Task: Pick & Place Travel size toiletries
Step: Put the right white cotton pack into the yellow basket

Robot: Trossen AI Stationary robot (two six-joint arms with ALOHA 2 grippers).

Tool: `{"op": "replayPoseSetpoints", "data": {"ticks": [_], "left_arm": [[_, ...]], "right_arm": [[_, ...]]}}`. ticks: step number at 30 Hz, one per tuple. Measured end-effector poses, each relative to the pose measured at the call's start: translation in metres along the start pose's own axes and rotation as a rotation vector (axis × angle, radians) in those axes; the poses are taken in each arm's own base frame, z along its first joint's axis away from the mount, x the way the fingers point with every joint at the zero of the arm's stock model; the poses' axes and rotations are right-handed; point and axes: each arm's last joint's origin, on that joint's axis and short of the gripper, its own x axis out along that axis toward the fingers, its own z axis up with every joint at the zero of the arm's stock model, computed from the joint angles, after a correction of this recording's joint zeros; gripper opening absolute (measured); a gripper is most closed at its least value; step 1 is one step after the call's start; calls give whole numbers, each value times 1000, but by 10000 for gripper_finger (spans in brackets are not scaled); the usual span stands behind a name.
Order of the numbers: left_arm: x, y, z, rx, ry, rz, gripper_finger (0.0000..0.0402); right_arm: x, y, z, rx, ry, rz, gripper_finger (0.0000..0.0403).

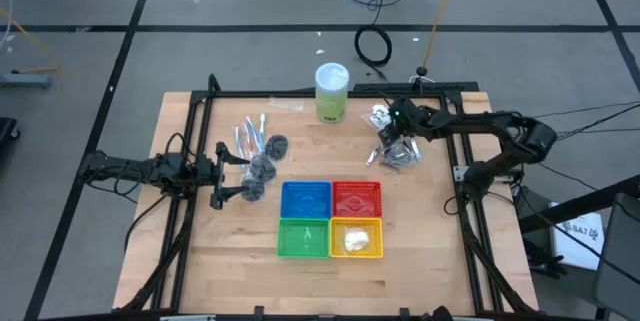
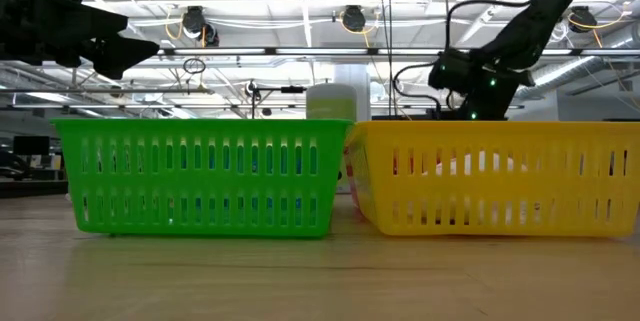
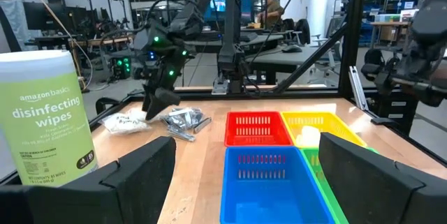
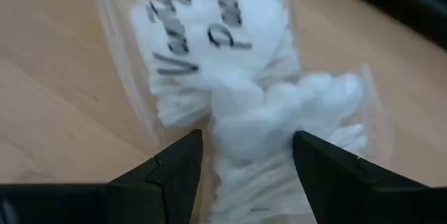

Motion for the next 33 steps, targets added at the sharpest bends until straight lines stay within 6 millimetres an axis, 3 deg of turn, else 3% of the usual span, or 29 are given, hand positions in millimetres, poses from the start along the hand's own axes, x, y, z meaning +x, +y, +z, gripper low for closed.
{"op": "replayPoseSetpoints", "data": {"ticks": [6,14,33], "left_arm": [[0,0,0,0,0,0,347],[0,0,0,0,0,0,347],[0,0,0,0,0,0,347]], "right_arm": [[12,1,-4,22,35,-20,212],[12,1,-5,22,44,-18,208],[12,1,-6,19,51,-13,104]]}}
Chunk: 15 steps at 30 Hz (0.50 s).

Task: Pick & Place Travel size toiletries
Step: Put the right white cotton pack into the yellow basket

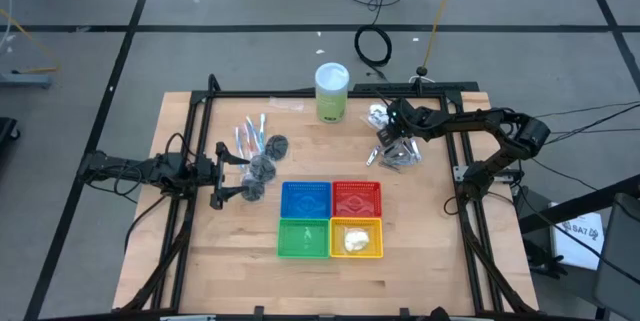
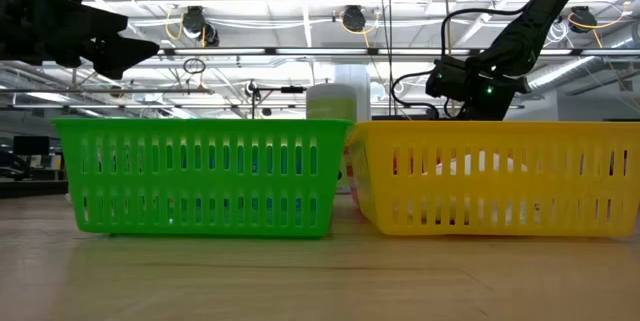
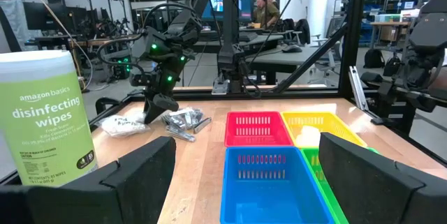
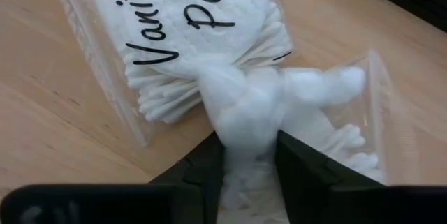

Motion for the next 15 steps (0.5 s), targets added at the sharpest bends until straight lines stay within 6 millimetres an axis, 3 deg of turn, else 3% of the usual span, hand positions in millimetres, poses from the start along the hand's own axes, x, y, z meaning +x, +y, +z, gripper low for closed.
{"op": "replayPoseSetpoints", "data": {"ticks": [15], "left_arm": [[0,0,0,0,0,0,347]], "right_arm": [[0,1,2,-26,-19,10,60]]}}
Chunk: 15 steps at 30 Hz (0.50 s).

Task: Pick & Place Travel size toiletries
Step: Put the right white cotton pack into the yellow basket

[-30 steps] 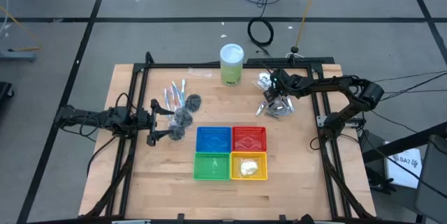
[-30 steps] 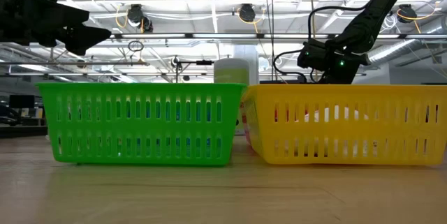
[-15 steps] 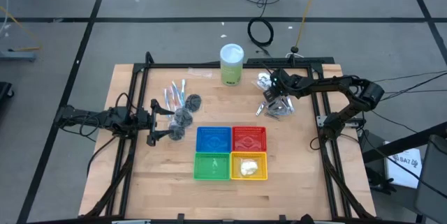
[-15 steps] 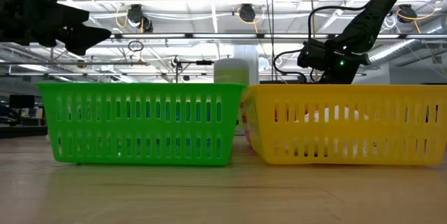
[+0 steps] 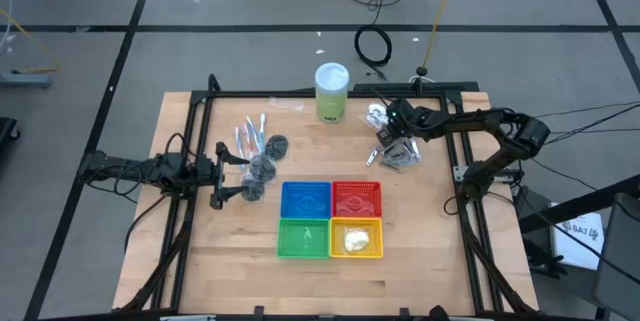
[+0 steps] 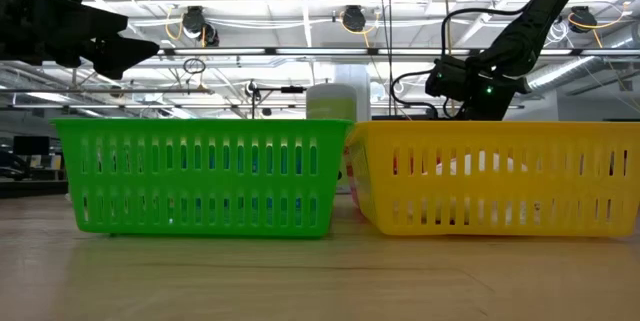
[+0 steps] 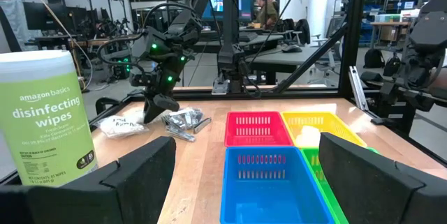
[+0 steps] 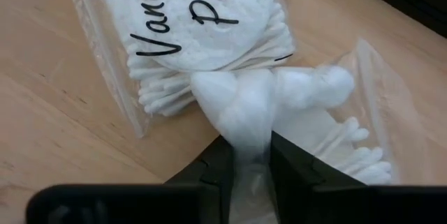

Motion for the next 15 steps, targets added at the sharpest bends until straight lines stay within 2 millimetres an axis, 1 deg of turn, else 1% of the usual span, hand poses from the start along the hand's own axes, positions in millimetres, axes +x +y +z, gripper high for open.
{"op": "replayPoseSetpoints", "data": {"ticks": [9,12,15], "left_arm": [[0,0,0,0,0,0,347],[0,0,0,0,0,0,347],[0,0,0,0,0,0,347]], "right_arm": [[-2,1,1,-33,-9,5,15],[-7,2,1,-56,-20,12,5],[-13,4,3,-64,-42,29,3]]}}
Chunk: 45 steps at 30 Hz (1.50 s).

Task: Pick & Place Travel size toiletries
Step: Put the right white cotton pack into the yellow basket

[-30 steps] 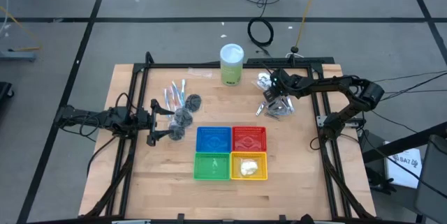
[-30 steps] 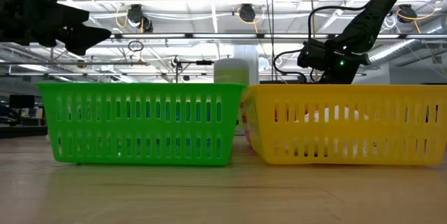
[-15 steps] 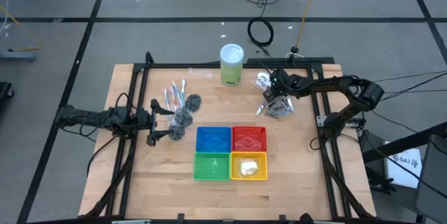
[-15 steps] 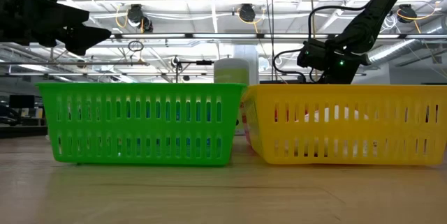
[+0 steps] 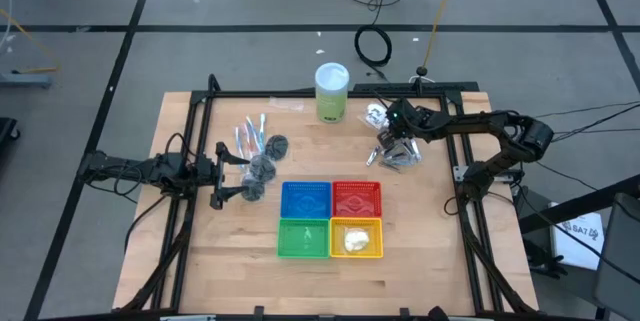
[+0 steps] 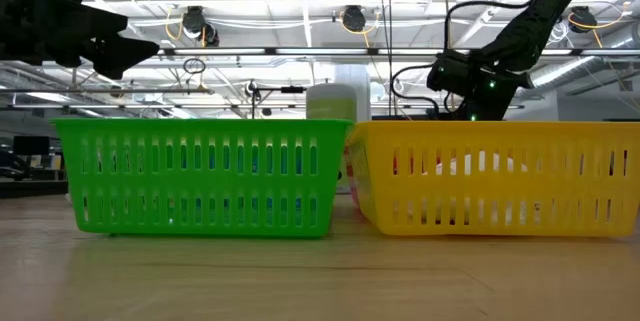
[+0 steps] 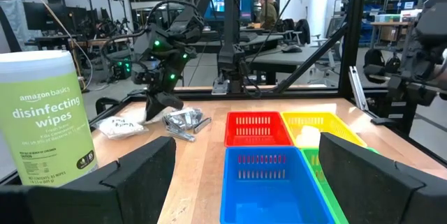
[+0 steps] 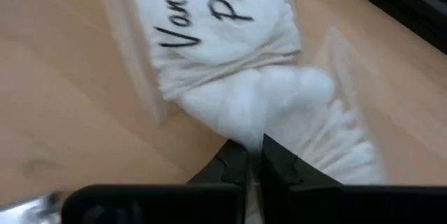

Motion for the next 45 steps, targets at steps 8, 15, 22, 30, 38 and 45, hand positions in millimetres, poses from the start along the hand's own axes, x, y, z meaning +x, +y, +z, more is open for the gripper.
{"op": "replayPoseSetpoints", "data": {"ticks": [8,15,22,30,38,45], "left_arm": [[0,0,0,0,0,0,347],[0,0,0,0,-1,0,347],[0,0,0,0,0,0,347],[0,0,0,0,0,0,347],[0,0,0,0,0,0,347],[0,0,0,0,0,0,347]], "right_arm": [[-22,8,8,-14,-95,42,3],[-37,16,10,-29,-154,81,3],[-45,28,10,-61,-170,174,4],[-49,42,5,-121,-163,250,4],[-55,60,-2,-182,-162,300,4],[-62,77,-8,-229,-176,357,4]]}}
